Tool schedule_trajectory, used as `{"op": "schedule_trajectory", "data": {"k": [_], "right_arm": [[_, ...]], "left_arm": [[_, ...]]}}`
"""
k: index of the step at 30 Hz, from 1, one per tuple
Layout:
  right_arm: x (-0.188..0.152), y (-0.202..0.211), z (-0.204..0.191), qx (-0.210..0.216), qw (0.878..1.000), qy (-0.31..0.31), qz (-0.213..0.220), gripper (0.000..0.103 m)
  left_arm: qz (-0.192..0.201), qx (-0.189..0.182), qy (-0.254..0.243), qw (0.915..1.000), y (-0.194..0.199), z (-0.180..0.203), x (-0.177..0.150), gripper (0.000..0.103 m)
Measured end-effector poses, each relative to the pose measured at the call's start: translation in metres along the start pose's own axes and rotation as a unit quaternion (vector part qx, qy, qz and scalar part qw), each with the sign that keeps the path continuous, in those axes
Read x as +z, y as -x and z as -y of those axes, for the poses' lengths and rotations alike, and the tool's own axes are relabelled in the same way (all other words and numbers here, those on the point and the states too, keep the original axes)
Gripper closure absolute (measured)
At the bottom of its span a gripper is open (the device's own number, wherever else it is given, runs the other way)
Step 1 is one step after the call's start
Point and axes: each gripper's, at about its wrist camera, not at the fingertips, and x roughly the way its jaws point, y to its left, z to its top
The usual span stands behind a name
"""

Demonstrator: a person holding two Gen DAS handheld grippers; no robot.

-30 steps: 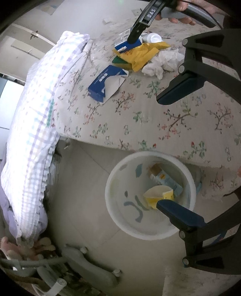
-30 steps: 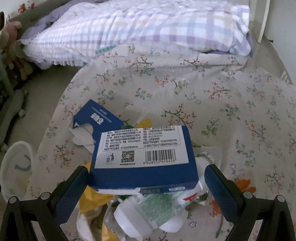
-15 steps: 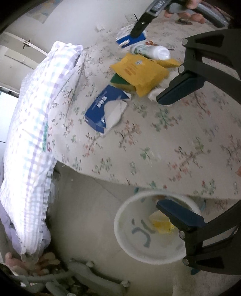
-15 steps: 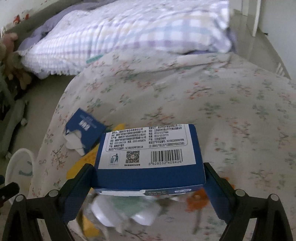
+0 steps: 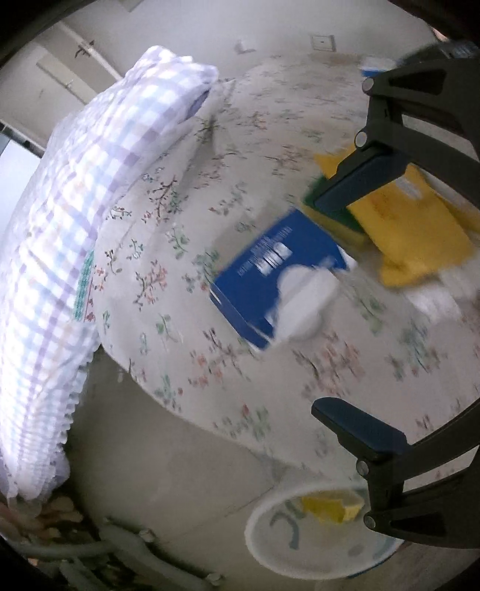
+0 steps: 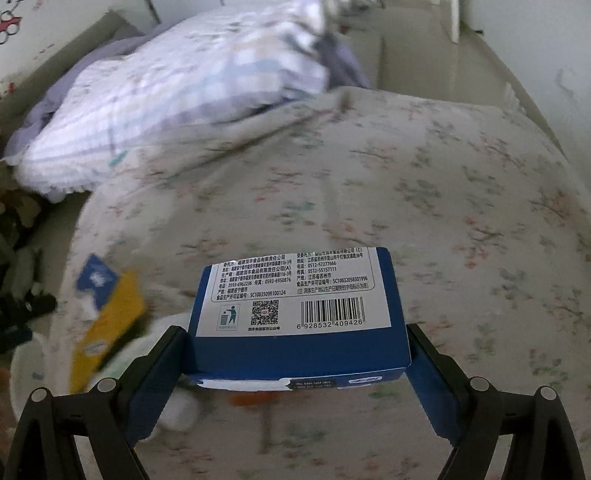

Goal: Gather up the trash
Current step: 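Grasp the blue tissue box with the left tool while the right tool holds the blue box, then drop the tissue box into the wastebasket with the left tool while the right tool drops the blue box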

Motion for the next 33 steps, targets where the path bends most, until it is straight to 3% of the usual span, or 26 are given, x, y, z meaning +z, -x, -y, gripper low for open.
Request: {"op": "schedule_trajectory", "data": {"k": [4, 9, 13, 16, 18, 19, 23, 33], "right_arm": [[0.0, -0.008, 0.019, -0.01, 1.0, -0.002, -0.012, 0.009], [0.002, -0.007, 0.033, -0.016, 1.0, 0.003, -0.01, 0.009], [0.002, -0.005, 0.037, -0.013, 1.0, 0.003, -0.01, 0.009], [0.002, -0.003, 0.036, -0.011, 1.0, 0.007, -0.01, 0.009], [0.002, -0.002, 0.036, -0.009, 1.0, 0.007, -0.01, 0.009], [0.002, -0.001, 0.035, -0.008, 1.0, 0.006, -0.01, 0.009], [0.002, 0.004, 0.031, -0.001, 1.0, 0.0, -0.01, 0.009], [-0.003, 0.029, 0.011, 0.01, 1.0, 0.008, 0.006, 0.009]], "left_arm": [[-0.01, 0.005, 0.034, 0.9994, -0.019, 0.018, 0.016, 0.004], [-0.012, 0.04, 0.05, 0.9979, -0.042, 0.035, 0.026, 0.008], [-0.03, 0.059, 0.045, 0.9968, -0.06, 0.038, 0.023, 0.025], [-0.028, 0.06, 0.032, 0.9973, -0.061, 0.038, 0.019, 0.031], [-0.025, 0.049, 0.019, 0.9983, -0.057, 0.037, 0.017, 0.043], [-0.025, 0.044, 0.014, 0.9986, -0.055, 0.037, 0.016, 0.055], [-0.028, 0.015, -0.01, 0.9994, -0.046, 0.029, 0.008, 0.056], [-0.002, 0.002, -0.037, 0.9993, 0.0, -0.009, -0.012, 0.056]]}}
